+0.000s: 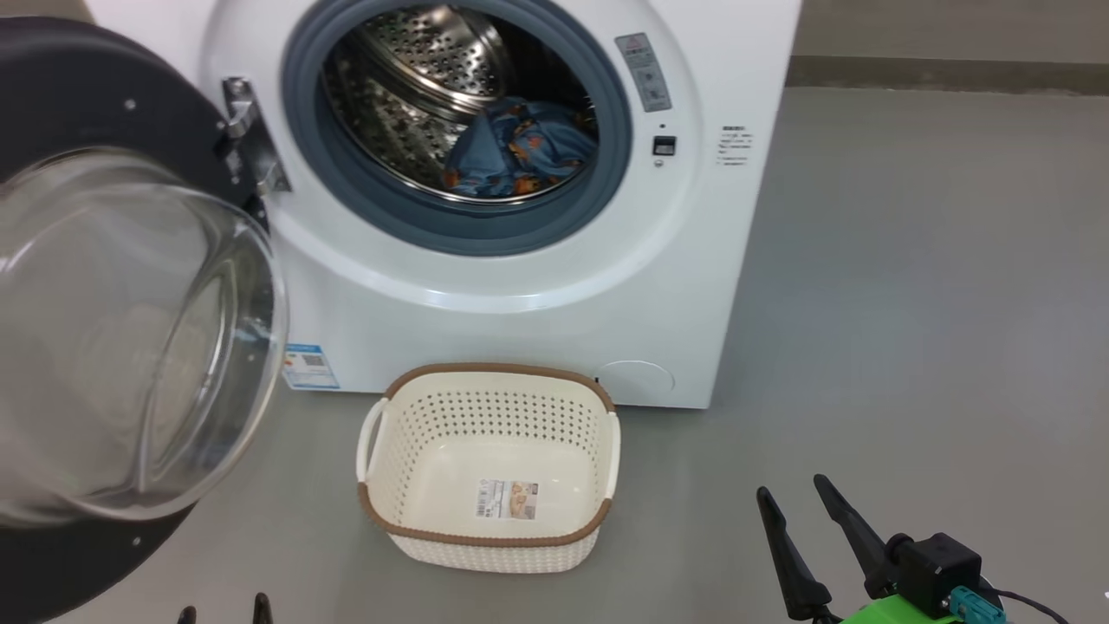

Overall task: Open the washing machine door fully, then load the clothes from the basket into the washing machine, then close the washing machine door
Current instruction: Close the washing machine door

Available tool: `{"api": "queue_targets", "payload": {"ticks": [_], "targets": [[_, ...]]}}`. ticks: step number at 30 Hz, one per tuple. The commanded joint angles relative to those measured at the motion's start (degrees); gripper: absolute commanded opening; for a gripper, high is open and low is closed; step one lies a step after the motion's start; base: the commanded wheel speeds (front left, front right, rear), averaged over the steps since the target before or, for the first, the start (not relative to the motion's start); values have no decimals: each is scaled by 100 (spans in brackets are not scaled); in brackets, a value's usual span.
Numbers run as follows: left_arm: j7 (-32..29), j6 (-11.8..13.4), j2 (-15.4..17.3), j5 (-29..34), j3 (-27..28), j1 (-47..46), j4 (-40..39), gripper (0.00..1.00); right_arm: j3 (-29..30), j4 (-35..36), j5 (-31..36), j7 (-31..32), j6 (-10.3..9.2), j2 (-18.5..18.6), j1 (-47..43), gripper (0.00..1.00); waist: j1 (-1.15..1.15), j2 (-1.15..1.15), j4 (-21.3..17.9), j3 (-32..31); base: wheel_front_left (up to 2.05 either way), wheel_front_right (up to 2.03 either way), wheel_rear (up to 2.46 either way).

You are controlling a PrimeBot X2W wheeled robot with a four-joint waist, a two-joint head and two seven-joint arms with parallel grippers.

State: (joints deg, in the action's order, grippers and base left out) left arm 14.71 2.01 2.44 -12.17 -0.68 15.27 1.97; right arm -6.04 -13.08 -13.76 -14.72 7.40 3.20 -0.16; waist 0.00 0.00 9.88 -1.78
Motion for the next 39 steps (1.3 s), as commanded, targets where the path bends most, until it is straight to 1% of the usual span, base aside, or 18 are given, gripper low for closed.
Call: {"api": "queue_targets", "payload": {"ticks": [1,10,21,27,39], "targets": [[29,30,43,-19,191,-57,-105,100,-151,134,-21,-28,9,-8,81,100,0,0,211,-29,0,0,0],[29,68,43,-148,208,10,-24,100,-178,121,-39,-28,9,-21,50,100,0,0,742,-54,0,0,0],[29,89,43,-161,306,75,44,100,-205,118,-47,-28,9,-29,40,100,0,0,1414,-130,0,0,0],[29,107,43,-162,339,127,91,100,-230,116,-74,-28,9,-31,15,100,0,0,1702,-221,0,0,0],[29,282,43,-271,437,209,-44,100,-401,25,-77,-28,9,-32,220,100,0,0,1806,-136,0,0,0]]}}
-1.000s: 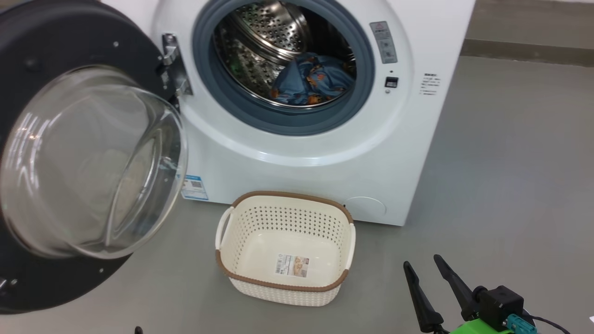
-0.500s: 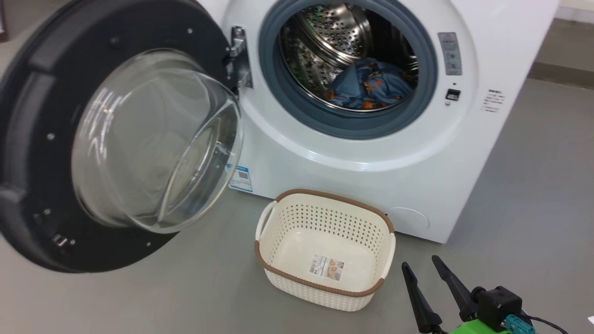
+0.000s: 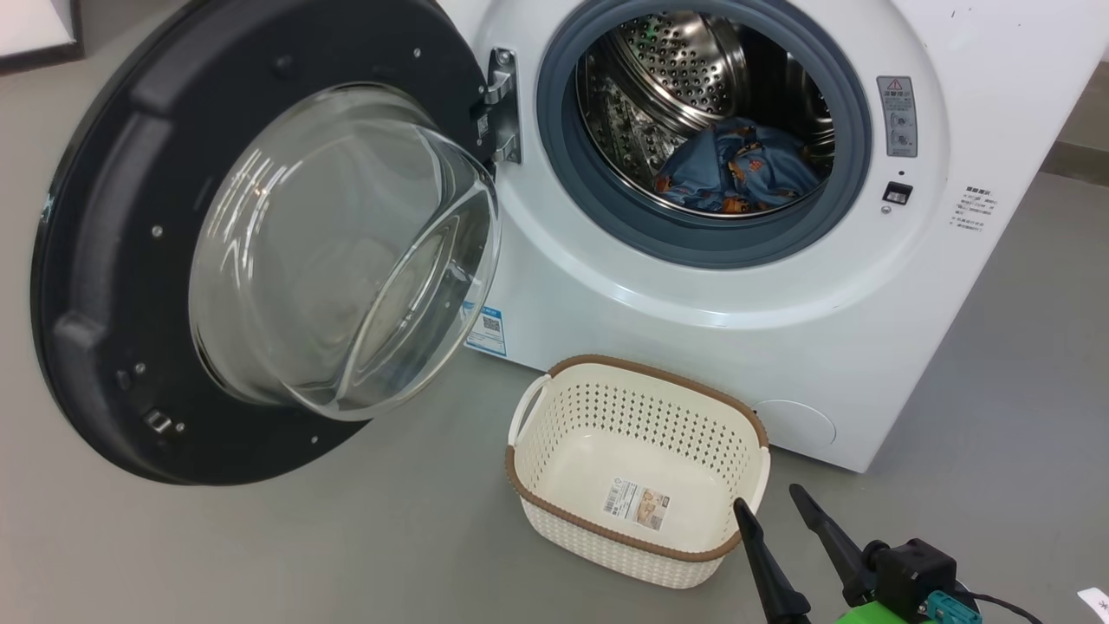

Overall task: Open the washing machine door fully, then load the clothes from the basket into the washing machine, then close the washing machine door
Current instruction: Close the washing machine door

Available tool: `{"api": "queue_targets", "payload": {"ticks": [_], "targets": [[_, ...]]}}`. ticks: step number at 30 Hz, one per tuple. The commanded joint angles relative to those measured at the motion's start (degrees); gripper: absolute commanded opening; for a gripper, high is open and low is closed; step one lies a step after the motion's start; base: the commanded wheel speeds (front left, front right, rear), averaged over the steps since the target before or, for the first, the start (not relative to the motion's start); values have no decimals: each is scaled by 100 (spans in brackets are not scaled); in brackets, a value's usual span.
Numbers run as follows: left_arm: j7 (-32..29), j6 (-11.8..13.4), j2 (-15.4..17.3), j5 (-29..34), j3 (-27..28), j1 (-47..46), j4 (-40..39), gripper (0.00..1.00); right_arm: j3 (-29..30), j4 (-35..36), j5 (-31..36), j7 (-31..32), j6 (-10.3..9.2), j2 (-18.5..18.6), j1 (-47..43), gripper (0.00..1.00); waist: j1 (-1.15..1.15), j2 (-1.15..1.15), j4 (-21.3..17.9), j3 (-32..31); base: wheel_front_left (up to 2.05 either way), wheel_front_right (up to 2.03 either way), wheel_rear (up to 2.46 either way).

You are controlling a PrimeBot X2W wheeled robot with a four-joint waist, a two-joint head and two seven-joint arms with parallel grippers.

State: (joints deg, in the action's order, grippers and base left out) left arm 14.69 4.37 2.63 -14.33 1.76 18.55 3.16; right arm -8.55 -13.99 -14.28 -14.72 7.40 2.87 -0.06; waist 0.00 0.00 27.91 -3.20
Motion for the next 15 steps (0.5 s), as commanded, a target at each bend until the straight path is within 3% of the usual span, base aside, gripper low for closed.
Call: {"api": "queue_targets", "payload": {"ticks": [1,13,14,15], "targets": [[30,60,25,-57,196,-115,-177,100,-154,107,-25,-28,9,1,224,100,0,0,7,10,0,0,0],[30,140,25,-146,187,-79,-305,100,-198,65,-33,-28,9,1,289,100,0,0,15,22,0,0,0],[30,136,25,-171,190,-79,-318,76,-197,63,-34,-28,9,1,287,100,0,0,14,20,0,0,0],[30,116,25,-195,190,-80,-331,27,-197,61,-35,-28,9,1,283,100,0,0,12,18,0,0,0]]}}
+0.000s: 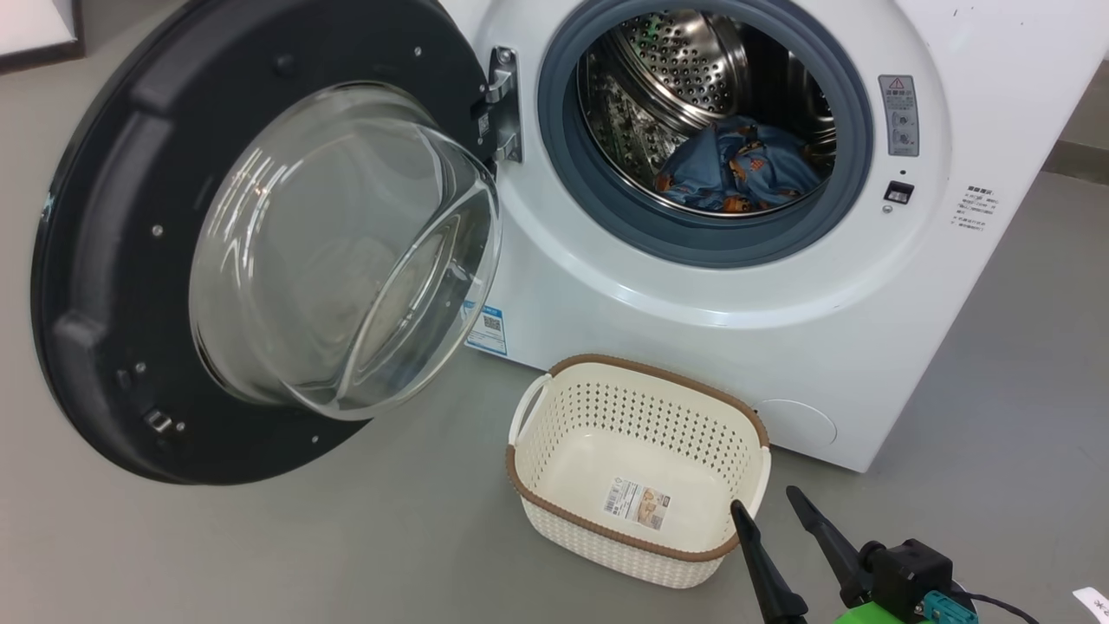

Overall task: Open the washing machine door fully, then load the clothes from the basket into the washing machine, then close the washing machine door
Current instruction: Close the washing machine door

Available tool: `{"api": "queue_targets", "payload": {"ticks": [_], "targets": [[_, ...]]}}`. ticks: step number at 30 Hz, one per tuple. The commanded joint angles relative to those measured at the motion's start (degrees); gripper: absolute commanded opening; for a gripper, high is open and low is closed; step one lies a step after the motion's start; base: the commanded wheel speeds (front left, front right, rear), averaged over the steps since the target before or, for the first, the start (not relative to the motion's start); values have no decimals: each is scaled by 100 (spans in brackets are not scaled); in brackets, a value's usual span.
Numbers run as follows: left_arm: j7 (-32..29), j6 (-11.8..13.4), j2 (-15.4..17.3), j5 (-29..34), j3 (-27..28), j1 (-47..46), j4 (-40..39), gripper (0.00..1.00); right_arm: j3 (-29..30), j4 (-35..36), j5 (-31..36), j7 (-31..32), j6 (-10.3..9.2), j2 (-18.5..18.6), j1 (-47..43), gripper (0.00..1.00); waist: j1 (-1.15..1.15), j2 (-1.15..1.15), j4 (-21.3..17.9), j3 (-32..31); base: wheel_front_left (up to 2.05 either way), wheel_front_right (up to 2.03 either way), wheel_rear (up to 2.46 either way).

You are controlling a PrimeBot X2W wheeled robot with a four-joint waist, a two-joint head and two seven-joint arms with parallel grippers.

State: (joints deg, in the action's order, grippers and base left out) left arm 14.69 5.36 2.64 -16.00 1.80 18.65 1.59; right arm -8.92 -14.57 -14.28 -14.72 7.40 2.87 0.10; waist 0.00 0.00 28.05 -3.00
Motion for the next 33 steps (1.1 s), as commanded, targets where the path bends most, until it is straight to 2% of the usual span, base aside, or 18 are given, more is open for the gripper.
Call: {"api": "queue_targets", "payload": {"ticks": [1,7,12,22,23,26,33], "targets": [[30,-13,23,-31,181,-84,-178,0,-162,117,-36,-28,9,1,263,100,0,0,-5,-5,0,0,0],[30,-104,23,-100,231,-109,-180,0,-150,121,-57,-28,9,1,244,100,0,0,-18,-21,0,0,0],[30,-231,23,-642,452,-220,-225,0,-141,127,-84,-28,9,1,219,100,0,0,-23,-30,0,0,0],[30,-753,23,-1590,1371,-697,-287,0,-123,151,-96,-28,9,1,156,100,0,0,-46,-45,0,0,0],[30,-898,57,-1738,1546,-835,-209,0,-123,152,-107,-28,9,1,143,100,0,0,-56,-50,0,0,0],[9,-1035,157,-2167,1775,-1112,-91,0,-134,130,-131,-28,9,1,124,100,0,0,-68,-57,0,0,0],[-386,-1157,530,-3093,2106,-1776,130,0,-120,127,-134,-28,9,1,109,100,0,0,-78,-45,0,0,0]]}}
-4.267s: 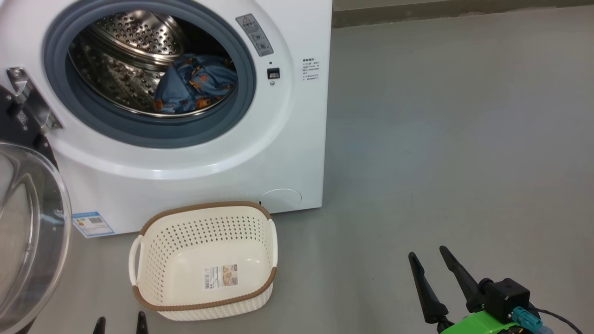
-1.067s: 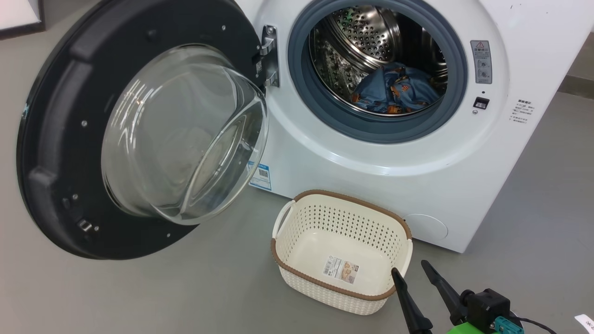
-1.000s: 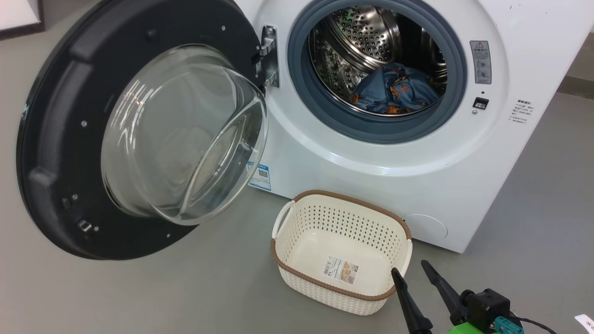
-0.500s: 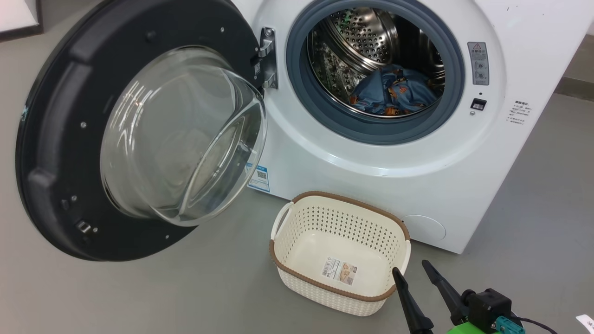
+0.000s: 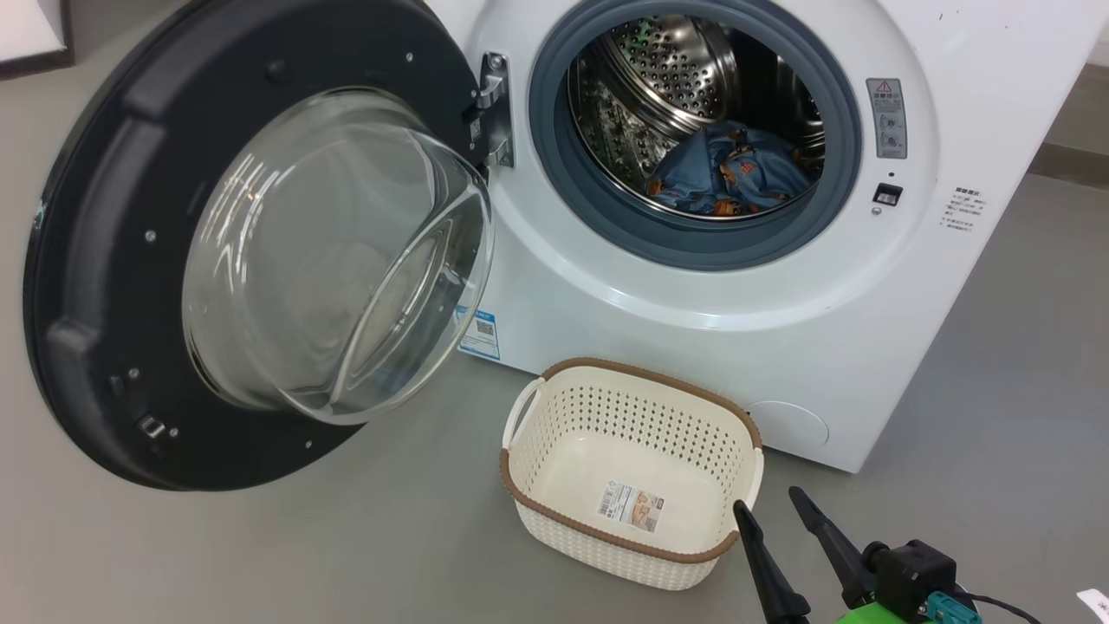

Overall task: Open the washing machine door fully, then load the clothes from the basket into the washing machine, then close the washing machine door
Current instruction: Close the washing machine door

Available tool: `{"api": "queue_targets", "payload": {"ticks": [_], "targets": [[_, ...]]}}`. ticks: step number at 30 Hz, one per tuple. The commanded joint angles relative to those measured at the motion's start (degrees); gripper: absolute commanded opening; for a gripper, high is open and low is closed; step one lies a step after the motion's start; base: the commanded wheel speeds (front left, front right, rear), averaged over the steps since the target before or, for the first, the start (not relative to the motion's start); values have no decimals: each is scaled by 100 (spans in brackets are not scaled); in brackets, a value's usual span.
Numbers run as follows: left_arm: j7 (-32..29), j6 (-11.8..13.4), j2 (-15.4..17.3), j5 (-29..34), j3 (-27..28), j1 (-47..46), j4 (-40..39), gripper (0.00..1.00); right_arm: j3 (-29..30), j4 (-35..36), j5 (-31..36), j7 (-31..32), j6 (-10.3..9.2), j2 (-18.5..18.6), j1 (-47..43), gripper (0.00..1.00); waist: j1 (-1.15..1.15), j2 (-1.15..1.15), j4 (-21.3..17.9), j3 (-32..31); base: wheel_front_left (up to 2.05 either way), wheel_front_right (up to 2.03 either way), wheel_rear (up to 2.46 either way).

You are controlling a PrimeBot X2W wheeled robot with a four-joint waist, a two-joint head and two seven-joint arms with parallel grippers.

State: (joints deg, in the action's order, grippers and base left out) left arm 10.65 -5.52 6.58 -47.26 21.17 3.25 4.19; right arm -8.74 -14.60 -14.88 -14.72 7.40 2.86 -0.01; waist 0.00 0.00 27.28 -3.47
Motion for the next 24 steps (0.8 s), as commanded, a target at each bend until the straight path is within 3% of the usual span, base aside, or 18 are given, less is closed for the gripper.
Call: {"api": "queue_targets", "payload": {"ticks": [1,14,20,22,24], "targets": [[-60,-80,181,-145,223,-354,-79,0,-136,134,-69,-28,9,2,117,100,0,0,-3,20,0,0,0],[-1205,-126,977,-2252,967,-1852,1140,0,-71,209,40,22,9,67,181,100,0,0,-290,334,0,0,0],[-1906,32,1389,-3090,1297,-2427,1704,0,-88,301,19,109,9,147,237,100,0,0,-465,507,0,0,0],[-2481,311,1712,-3535,1375,-2873,2236,0,-93,483,29,229,9,259,331,100,0,0,-663,752,0,0,0],[-2663,405,1801,-3694,1439,-2988,2497,0,-92,562,33,284,9,320,404,100,0,0,-786,896,0,0,0]]}}
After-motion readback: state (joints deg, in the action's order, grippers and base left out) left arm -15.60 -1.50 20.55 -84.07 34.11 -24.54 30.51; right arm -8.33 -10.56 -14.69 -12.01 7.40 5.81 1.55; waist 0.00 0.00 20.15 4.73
